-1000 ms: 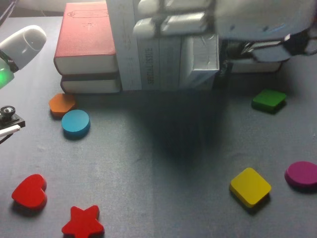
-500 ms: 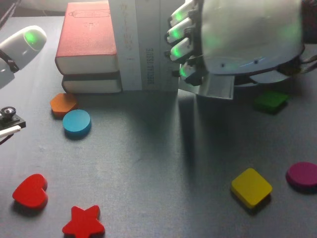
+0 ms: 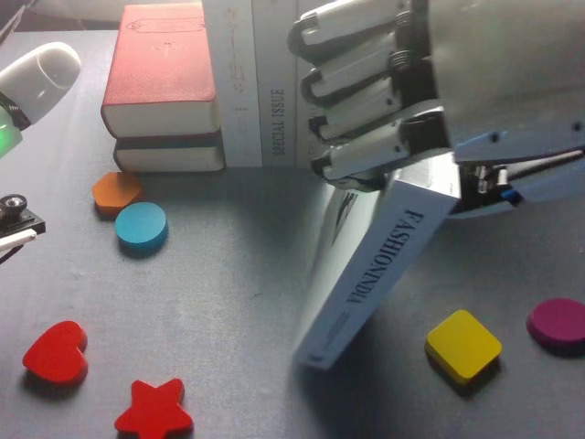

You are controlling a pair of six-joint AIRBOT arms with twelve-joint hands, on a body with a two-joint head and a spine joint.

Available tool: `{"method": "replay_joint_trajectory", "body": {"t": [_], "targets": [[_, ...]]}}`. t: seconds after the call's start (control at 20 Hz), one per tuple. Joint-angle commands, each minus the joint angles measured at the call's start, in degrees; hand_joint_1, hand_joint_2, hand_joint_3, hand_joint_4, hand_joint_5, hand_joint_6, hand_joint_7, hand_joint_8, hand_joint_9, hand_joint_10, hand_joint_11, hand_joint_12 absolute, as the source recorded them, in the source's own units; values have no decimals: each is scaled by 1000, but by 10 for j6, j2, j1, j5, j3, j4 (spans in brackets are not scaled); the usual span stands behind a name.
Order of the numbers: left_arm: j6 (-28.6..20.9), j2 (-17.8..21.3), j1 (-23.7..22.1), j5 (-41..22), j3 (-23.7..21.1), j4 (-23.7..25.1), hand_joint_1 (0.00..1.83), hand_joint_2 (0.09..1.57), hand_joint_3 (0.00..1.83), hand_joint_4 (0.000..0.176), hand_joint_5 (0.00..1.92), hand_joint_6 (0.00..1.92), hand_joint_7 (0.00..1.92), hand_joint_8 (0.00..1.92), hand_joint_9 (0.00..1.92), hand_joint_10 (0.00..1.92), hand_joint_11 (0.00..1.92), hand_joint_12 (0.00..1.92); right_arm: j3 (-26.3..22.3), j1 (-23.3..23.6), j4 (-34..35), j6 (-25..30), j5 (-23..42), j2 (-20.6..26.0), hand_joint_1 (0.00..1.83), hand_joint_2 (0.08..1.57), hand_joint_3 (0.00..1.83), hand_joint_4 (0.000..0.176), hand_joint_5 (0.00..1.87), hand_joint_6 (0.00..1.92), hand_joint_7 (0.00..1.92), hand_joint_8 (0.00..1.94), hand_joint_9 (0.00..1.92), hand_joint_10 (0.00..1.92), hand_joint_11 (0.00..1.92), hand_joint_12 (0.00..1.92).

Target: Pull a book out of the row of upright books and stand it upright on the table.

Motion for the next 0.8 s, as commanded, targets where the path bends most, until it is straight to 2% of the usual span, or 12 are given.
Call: {"method": "replay_joint_trajectory", "body": {"t": [0.0,0.1,0.15,0.25,0.35,0.4,0.5,0.55,0.6,0.65,0.7,0.75], "targets": [[-3,-2,-3,-69,1,-4,170,1380,0,92,138,3,60,5,17,4,0,487,-3,13,47,0,5,4,1083,1330,12,0,601,1503,611,1686,409,1699,78,1921],[-3,-2,-3,-70,1,-4,163,1363,0,105,132,0,52,0,8,0,0,570,-3,24,59,21,33,17,1083,1331,10,0,601,1503,612,1686,410,1697,77,1921],[-3,-2,-3,-70,1,-4,173,1355,0,105,131,0,47,0,5,0,0,565,-3,28,65,26,38,21,1083,1331,10,0,601,1502,612,1686,410,1696,77,1921],[-3,-2,-3,-71,2,-5,228,1363,0,91,136,2,43,2,0,0,0,409,0,38,70,27,28,26,1083,1331,9,0,602,1502,612,1685,411,1695,78,1921],[-3,-4,-6,-69,4,-5,307,1373,1,70,162,8,61,2,8,2,0,467,13,41,69,28,2,17,1084,1332,8,0,602,1502,612,1685,411,1695,78,1921],[-3,-5,-7,-68,5,-5,326,1375,1,63,168,8,65,2,13,3,0,480,24,41,66,33,-11,6,1083,1331,8,0,602,1502,612,1685,412,1694,78,1921],[-3,-5,-6,-66,6,-6,258,1372,0,58,161,2,65,1,25,4,0,628,63,40,46,73,-27,-36,1083,1332,7,0,602,1502,612,1685,412,1694,78,1921],[-3,-7,-6,-65,8,-6,260,1368,0,48,151,3,71,1,44,9,0,744,80,36,37,94,-30,-54,1083,1332,7,0,602,1502,613,1685,412,1693,78,1921],[-3,-7,-6,-64,8,-7,285,1369,0,44,138,2,70,1,48,9,0,764,93,33,34,106,-30,-69,1083,1332,7,0,602,1502,612,1685,412,1693,78,1921],[-3,-10,-6,-63,11,-8,257,1361,0,51,115,0,42,0,14,3,0,675,132,23,20,143,-30,-108,1083,1332,7,0,602,1502,613,1685,412,1693,78,1921],[-4,-11,-6,-62,12,-8,287,1364,0,52,119,2,42,0,15,3,0,624,148,19,12,161,-28,-123,1083,1332,6,0,602,1501,613,1685,412,1693,78,1921],[-4,-13,-7,-61,13,-8,280,1364,0,42,124,2,48,1,25,4,0,665,166,14,9,177,-25,-139,1154,1275,0,0,788,1413,610,1458,190,1370,15,1883]]}}
